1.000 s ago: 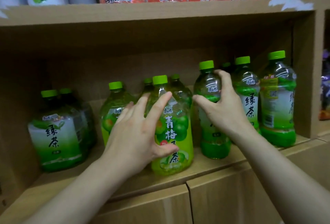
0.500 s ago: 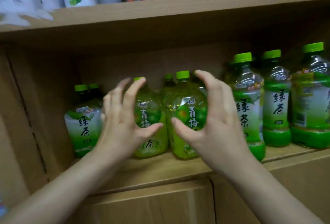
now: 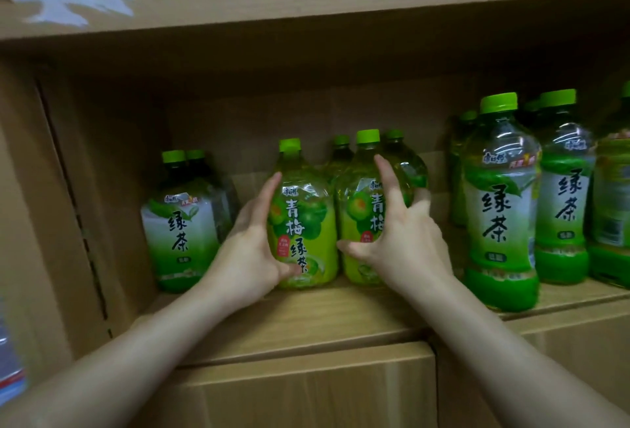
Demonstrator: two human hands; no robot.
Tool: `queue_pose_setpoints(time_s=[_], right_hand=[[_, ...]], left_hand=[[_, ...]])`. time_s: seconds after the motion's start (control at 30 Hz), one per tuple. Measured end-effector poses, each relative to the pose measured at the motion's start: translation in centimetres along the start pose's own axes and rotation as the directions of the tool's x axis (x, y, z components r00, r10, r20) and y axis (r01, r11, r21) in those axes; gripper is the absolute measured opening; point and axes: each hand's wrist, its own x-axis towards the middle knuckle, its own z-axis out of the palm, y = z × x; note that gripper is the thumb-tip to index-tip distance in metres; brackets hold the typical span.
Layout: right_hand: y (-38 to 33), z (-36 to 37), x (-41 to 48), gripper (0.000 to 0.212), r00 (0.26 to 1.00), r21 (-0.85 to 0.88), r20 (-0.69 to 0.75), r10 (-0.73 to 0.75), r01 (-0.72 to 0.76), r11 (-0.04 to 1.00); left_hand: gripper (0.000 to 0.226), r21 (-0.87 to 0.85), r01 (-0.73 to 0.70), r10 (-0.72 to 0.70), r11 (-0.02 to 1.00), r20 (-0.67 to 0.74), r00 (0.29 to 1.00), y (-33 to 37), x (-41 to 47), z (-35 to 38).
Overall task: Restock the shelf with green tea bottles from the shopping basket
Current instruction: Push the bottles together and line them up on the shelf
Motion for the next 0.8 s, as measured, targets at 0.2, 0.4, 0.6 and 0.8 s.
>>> queue_pose_setpoints(time_s=[0.2, 0.4, 0.6, 0.8], right_hand=[[0.3, -0.2, 2.4, 0.124, 0.977, 0.056, 0.211, 0.037, -0.05, 0.997], [0.6, -0.2, 3.2, 0.129, 0.961, 0.047, 0.271, 0.056, -0.071, 0.996], [0.2, 1.0, 4.4, 0.128, 0.956, 0.042, 0.284, 0.079, -0.094, 0.995], [0.3, 1.0, 4.0, 0.127, 0.97, -0.037, 0.231, 0.07, -0.063, 0.997]], left_hand=[[0.132, -0.077, 0.033, -0.032, 0.996, 0.013, 0.999, -0.6, 0.8, 0.7], [0.137, -0.196, 0.214, -0.2, 0.957, 0.092, 0.976, -2.0, 2.2, 1.3], [0.136, -0.255, 0.283, -0.263, 0.924, 0.111, 0.958, -2.1, 3.4, 1.9], [0.133, -0.266, 0.284, -0.264, 0.921, 0.106, 0.959, -1.7, 3.6, 1.9]])
